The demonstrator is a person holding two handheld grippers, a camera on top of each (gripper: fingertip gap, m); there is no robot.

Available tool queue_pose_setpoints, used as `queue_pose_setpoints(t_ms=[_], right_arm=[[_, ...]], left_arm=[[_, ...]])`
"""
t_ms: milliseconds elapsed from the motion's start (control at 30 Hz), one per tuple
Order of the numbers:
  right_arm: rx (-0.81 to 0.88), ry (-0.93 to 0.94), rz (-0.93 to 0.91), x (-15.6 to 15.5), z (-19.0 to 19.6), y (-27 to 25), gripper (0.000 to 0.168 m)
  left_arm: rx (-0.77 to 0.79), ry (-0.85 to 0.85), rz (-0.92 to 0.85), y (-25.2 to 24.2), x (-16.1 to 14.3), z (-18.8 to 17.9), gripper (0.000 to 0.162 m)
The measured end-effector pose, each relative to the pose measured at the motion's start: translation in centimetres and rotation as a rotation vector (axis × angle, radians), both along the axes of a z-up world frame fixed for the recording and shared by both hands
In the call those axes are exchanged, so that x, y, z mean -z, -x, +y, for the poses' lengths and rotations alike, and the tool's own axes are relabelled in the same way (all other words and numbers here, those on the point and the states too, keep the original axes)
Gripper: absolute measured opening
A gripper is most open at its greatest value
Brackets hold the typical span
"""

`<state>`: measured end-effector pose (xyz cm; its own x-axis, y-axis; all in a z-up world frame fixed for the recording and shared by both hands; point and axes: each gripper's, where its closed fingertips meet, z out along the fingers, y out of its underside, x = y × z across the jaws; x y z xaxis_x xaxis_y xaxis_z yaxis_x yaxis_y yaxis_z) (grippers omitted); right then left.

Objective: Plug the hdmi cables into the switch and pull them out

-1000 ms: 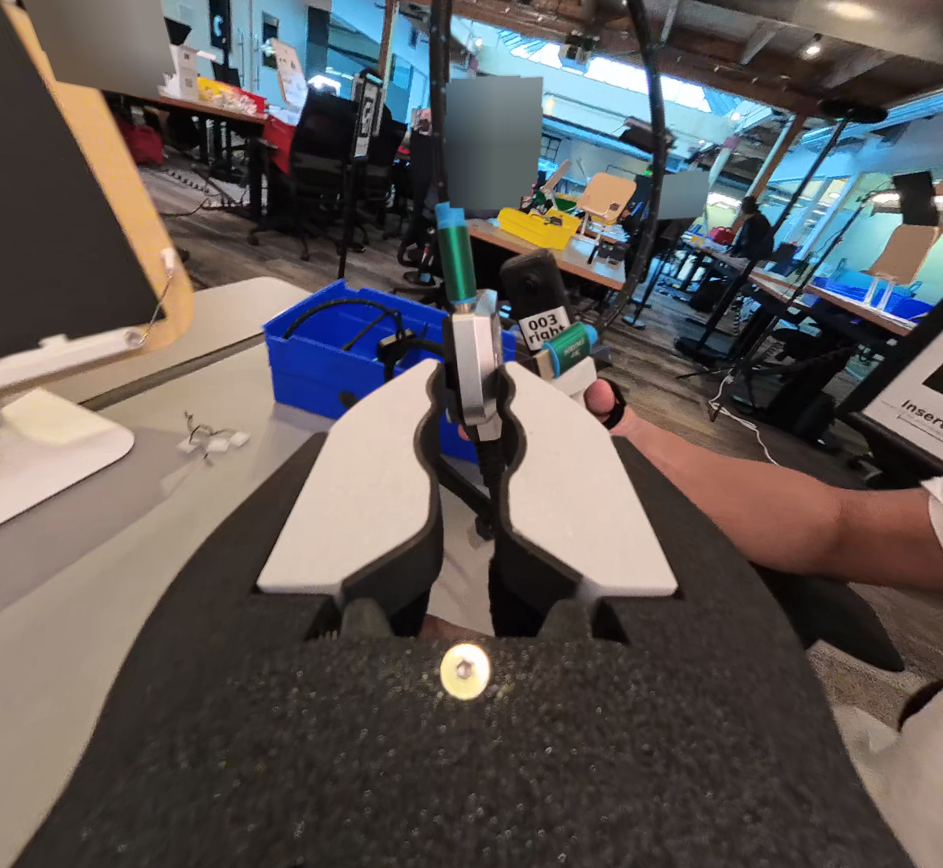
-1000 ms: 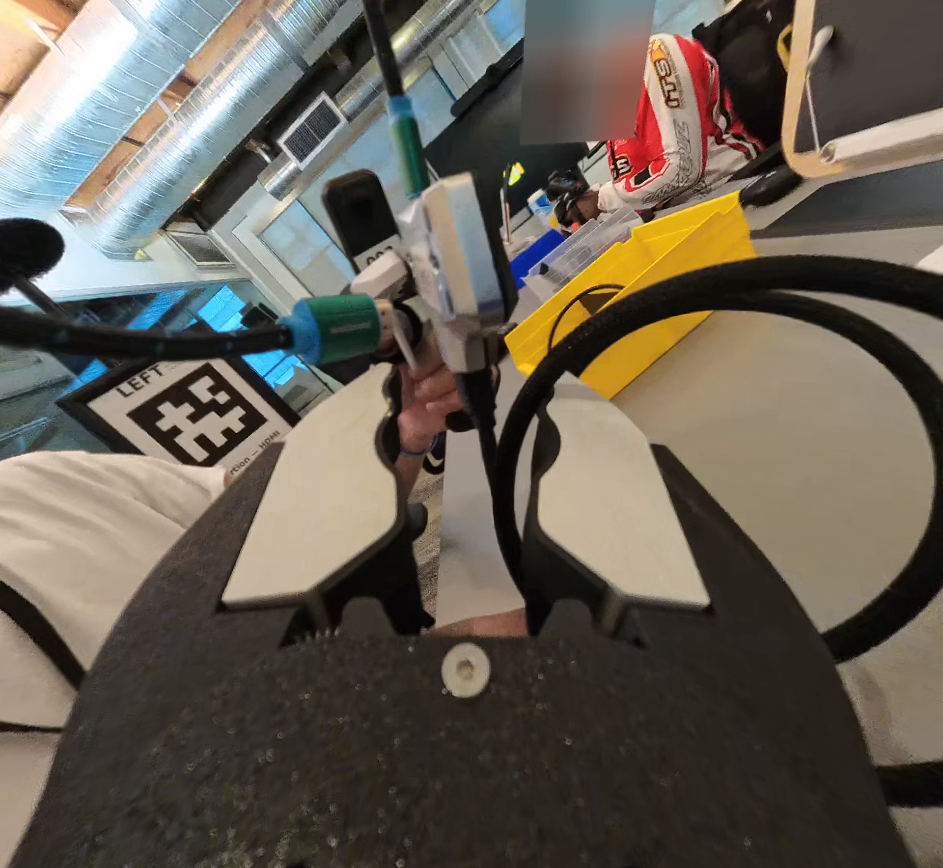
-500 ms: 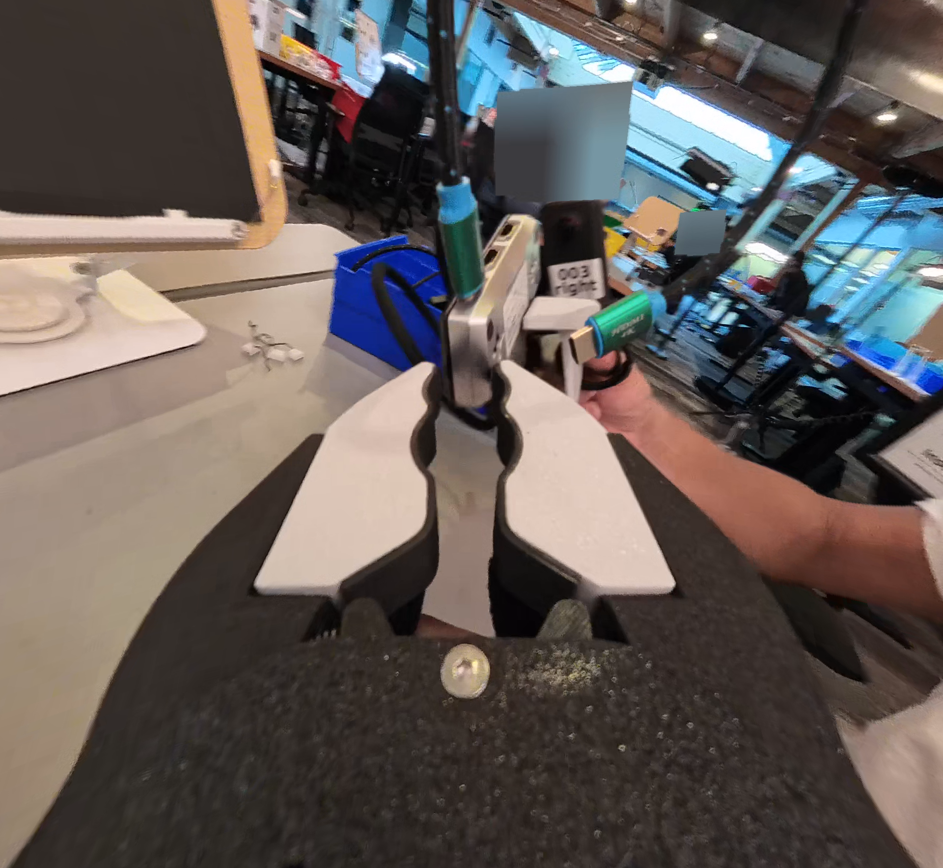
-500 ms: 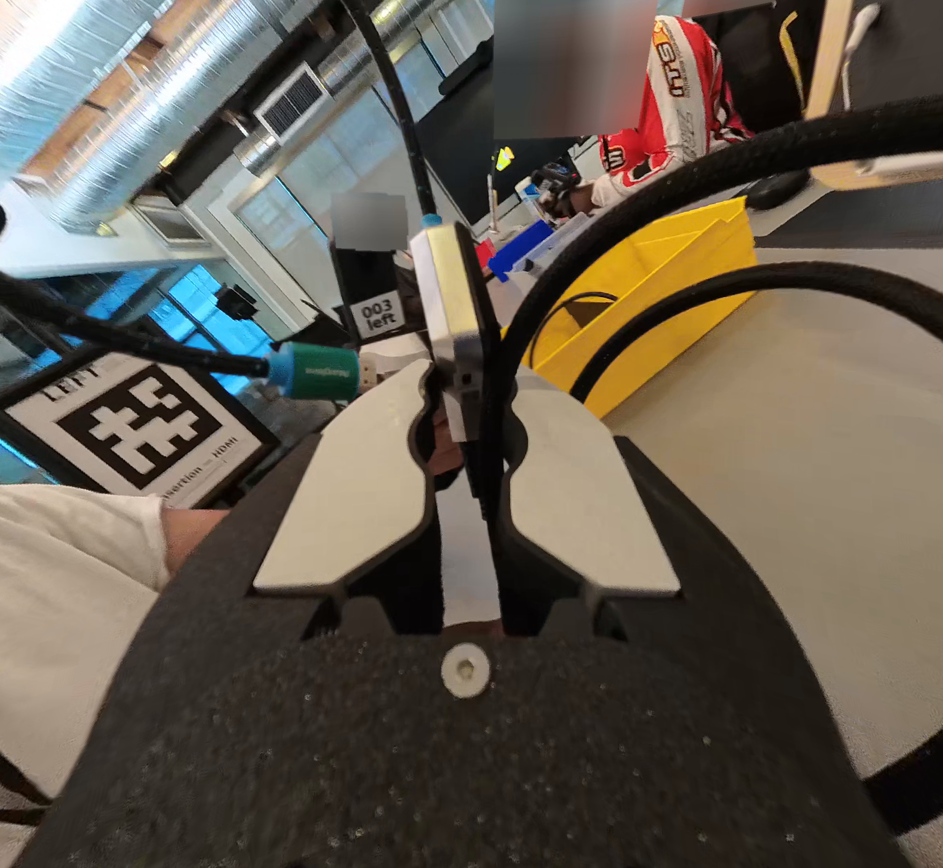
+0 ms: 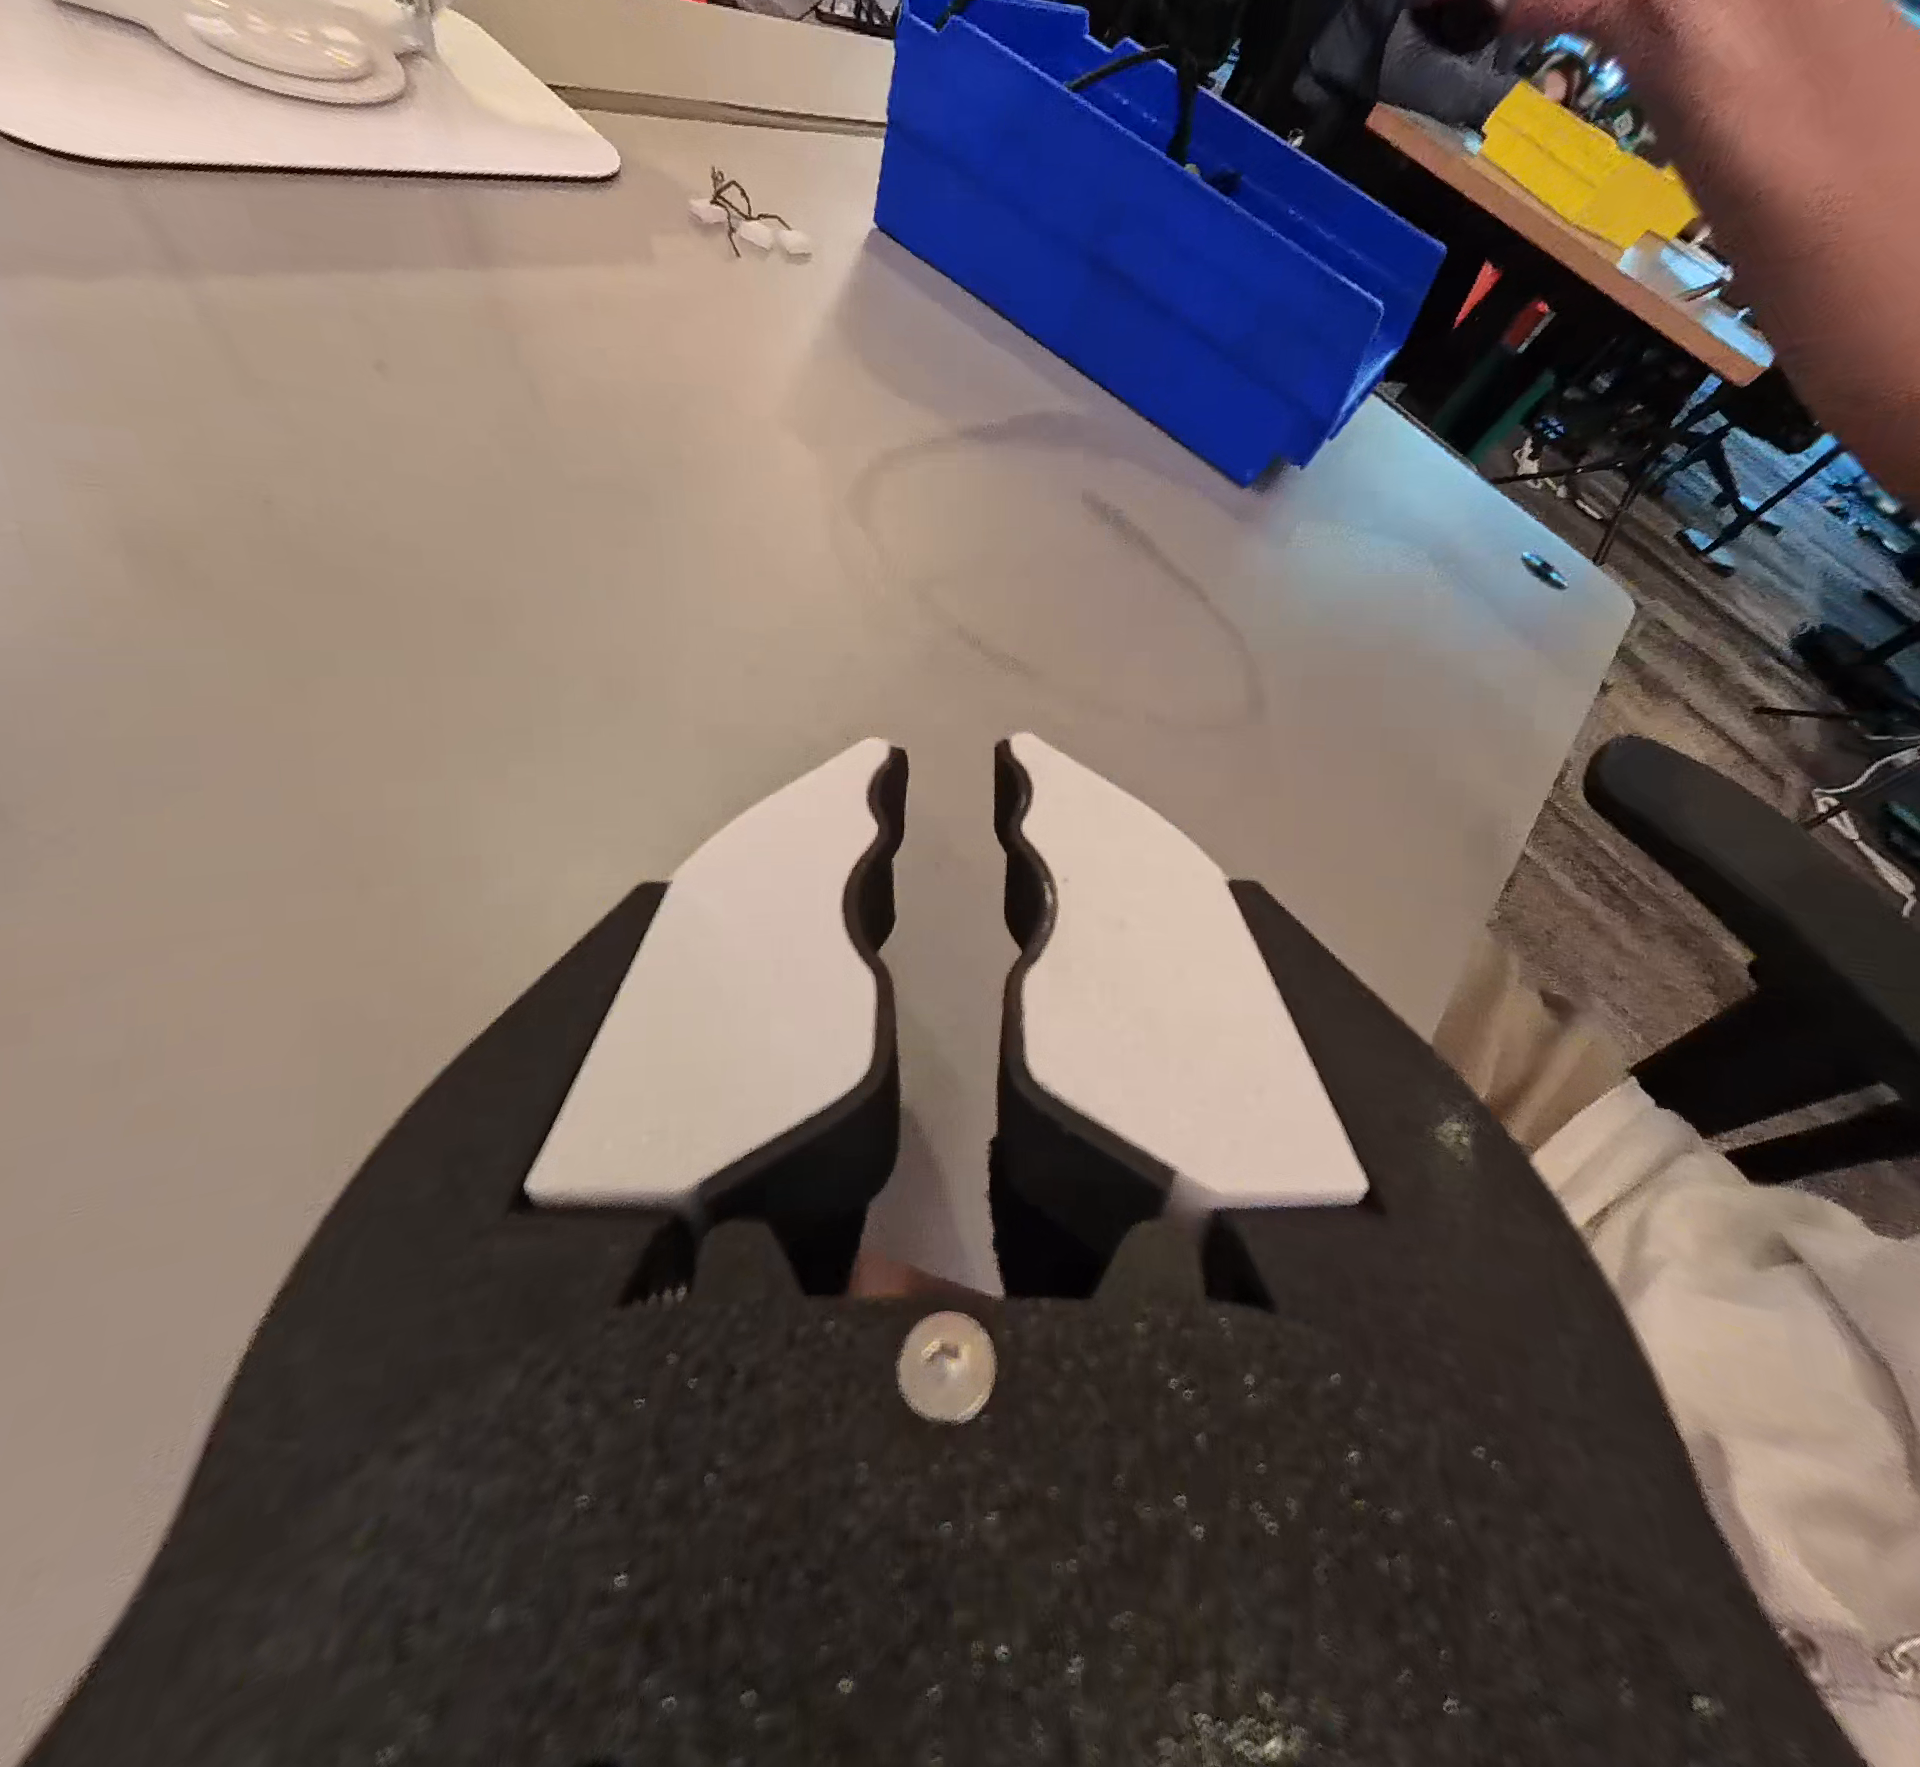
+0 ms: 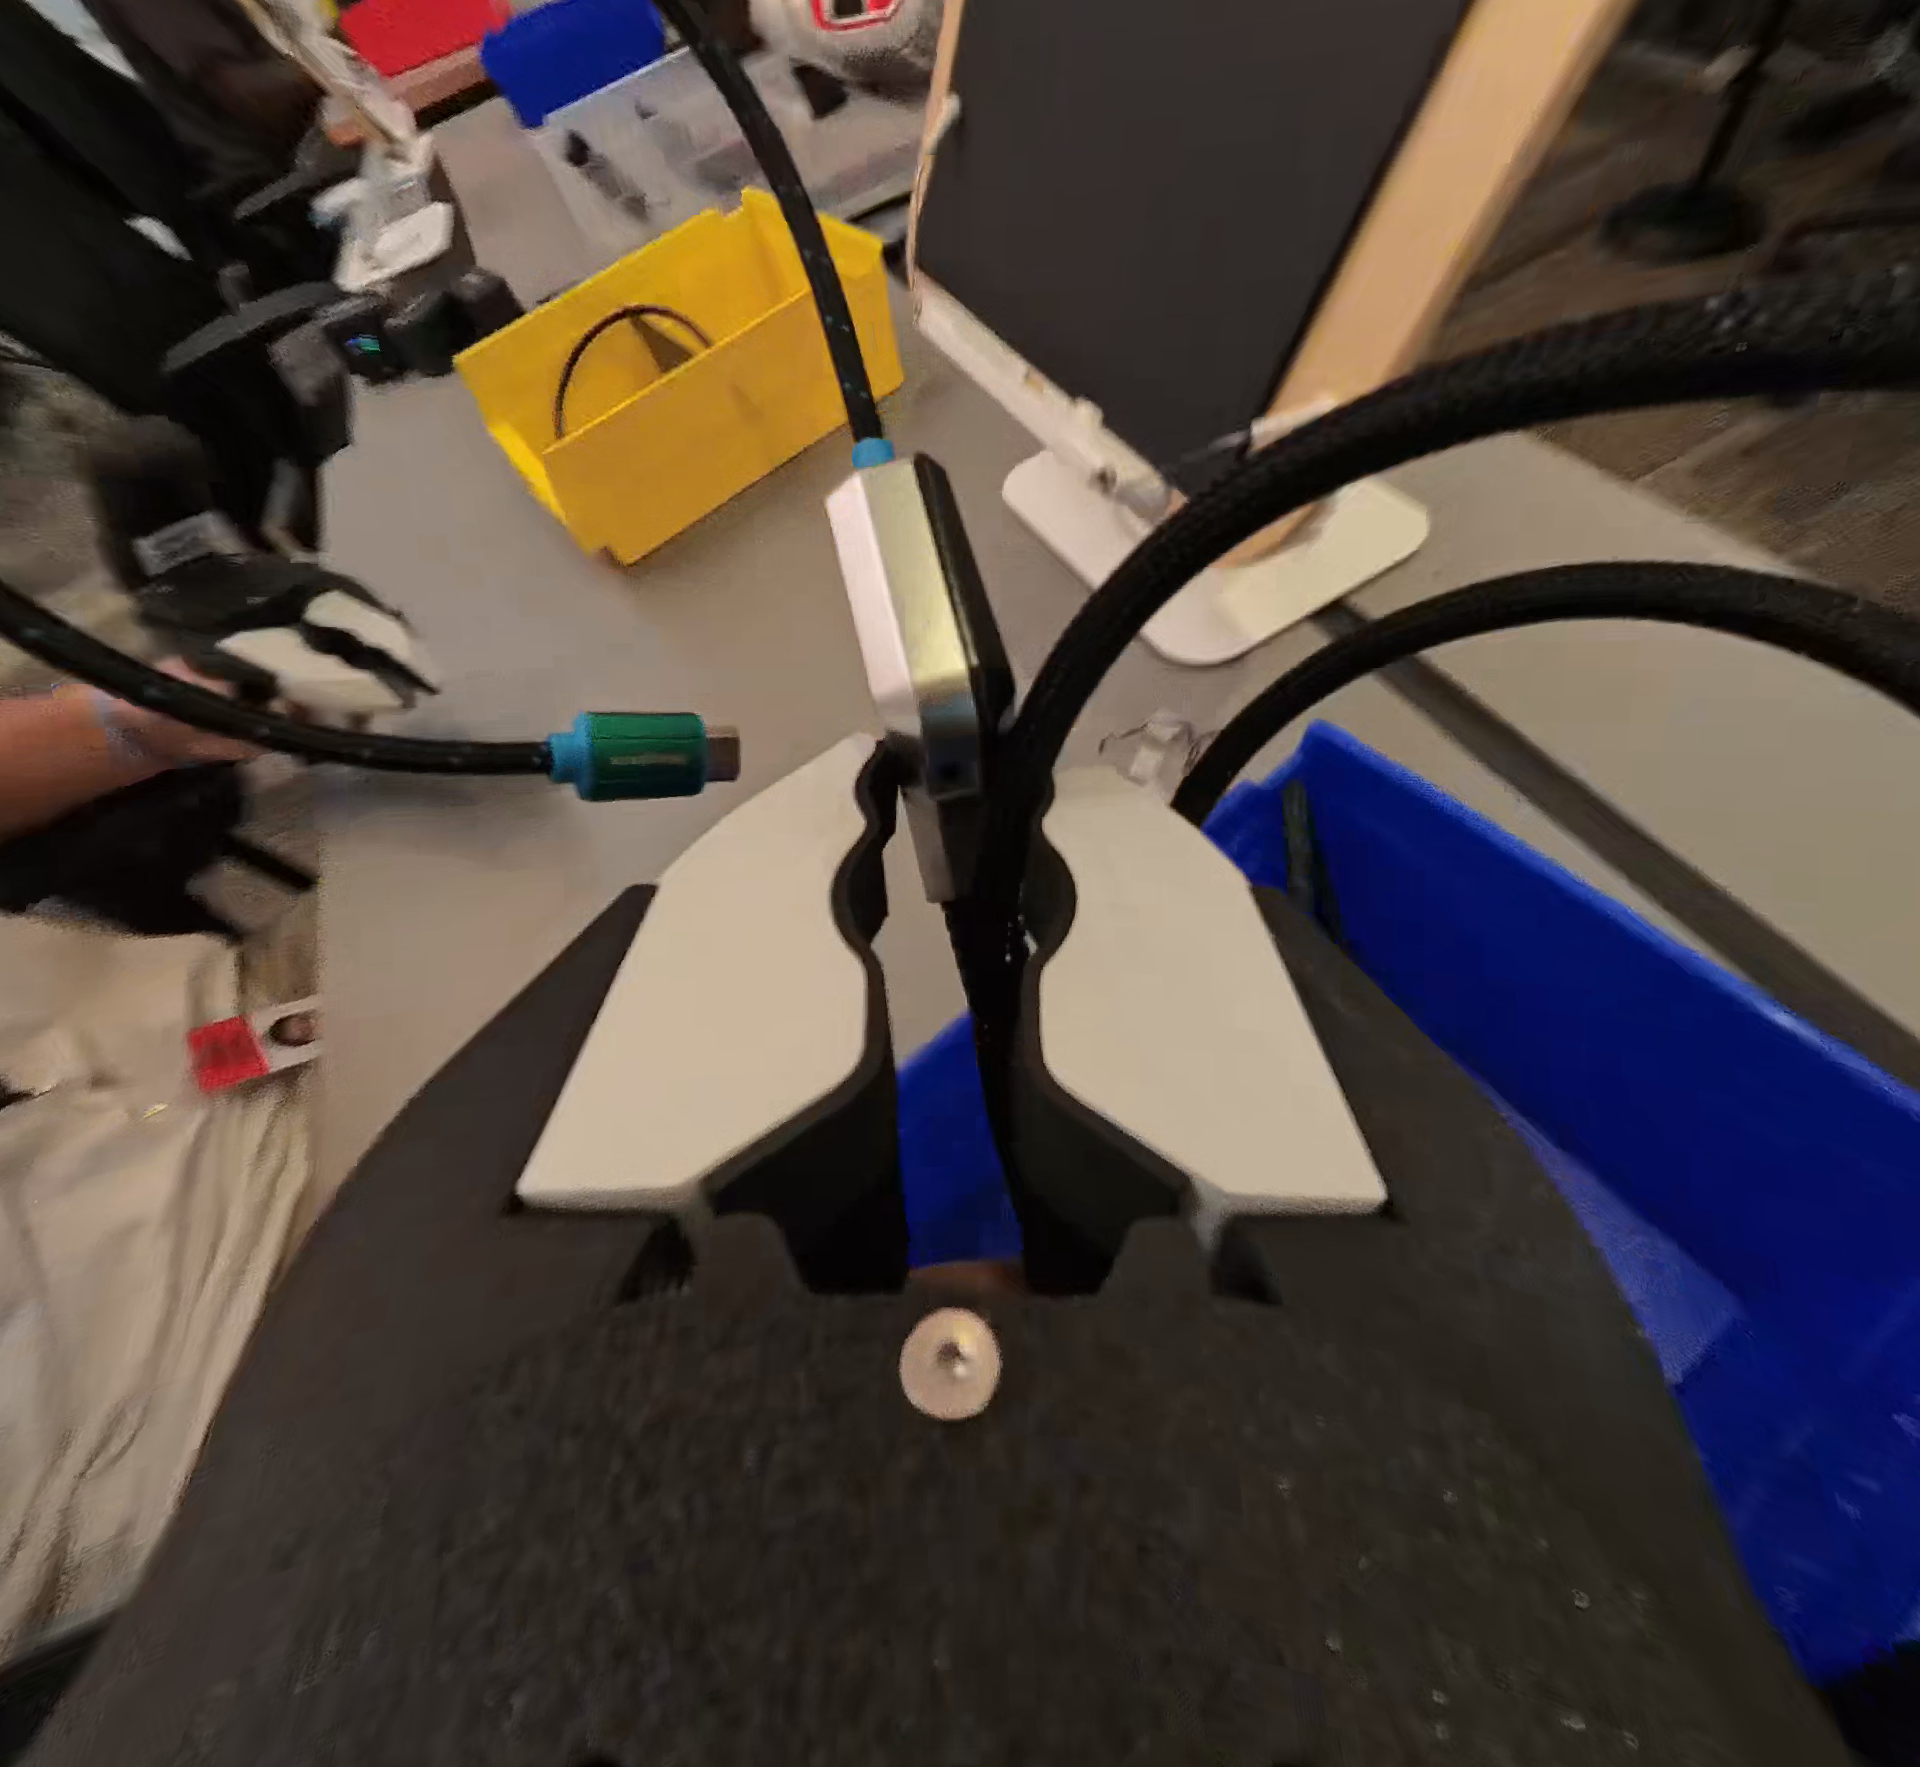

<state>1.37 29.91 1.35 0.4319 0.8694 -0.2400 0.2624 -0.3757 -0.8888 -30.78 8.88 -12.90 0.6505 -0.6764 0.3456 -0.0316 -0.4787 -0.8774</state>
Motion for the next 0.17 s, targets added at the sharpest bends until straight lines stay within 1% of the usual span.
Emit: queue_pose_setpoints(t_ms=[100, 167], right_arm=[[-0.063, 0.127, 0.078, 2.5, 2.1, -1.7, 0.021], [-0.084, 0.25, 0.109, 4.6, 3.3, -2.0, 0.021]], left_arm=[[-0.002, 0.013, 0.011, -0.4, 0.3, 0.5, 0.016], [0.002, 0.007, 0.028, -0.7, 0.6, 0.6, 0.015]])
